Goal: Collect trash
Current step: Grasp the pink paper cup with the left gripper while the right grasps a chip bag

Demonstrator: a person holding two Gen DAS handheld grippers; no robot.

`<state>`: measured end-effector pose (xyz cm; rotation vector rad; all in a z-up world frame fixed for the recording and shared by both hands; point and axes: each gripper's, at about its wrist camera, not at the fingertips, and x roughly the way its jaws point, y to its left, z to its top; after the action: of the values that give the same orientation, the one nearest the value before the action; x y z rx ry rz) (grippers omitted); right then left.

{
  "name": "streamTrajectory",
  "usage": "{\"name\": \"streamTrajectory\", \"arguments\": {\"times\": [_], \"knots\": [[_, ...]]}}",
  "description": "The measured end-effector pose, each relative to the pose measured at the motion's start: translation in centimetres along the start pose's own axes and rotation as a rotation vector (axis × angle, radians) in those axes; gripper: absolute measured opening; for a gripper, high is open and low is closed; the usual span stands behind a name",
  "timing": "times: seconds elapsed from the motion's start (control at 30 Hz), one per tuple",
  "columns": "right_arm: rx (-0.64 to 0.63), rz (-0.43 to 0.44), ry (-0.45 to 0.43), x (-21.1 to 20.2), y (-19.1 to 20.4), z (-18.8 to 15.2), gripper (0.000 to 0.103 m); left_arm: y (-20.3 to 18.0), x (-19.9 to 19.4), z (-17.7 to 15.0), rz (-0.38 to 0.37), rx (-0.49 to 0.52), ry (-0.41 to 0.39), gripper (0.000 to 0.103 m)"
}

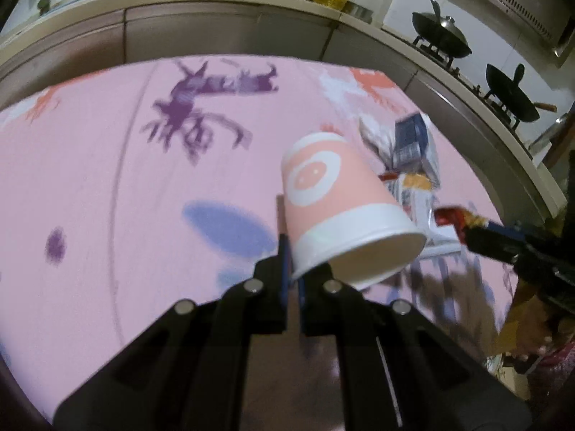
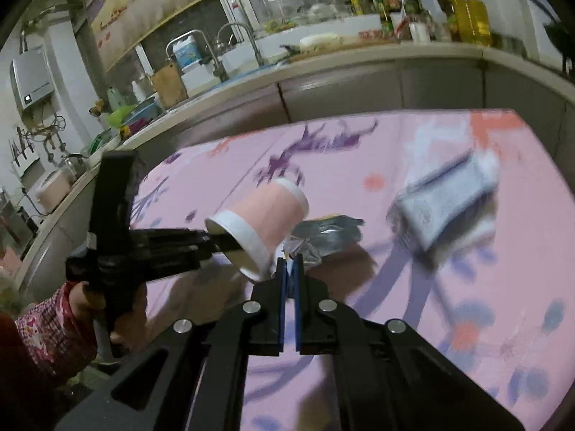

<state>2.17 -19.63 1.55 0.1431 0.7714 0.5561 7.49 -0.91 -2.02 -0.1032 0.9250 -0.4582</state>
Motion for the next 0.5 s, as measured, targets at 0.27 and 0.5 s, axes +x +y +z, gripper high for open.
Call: {"name": "streamTrajectory", "arguments": {"times": [0.27,0.5], "knots": [[0.088,-0.054,0.068,-1.8,-1.0,-6.3,0.003,-1.6,-2.7,-4.5,0.027,0.019,0.007,0.004],[0.23,-0.013,0.083,-2.1,-3.0,-8.8,0.06,-2.8,-2.6,-5.0,0.052,0.04,0.035,0.004]]}}
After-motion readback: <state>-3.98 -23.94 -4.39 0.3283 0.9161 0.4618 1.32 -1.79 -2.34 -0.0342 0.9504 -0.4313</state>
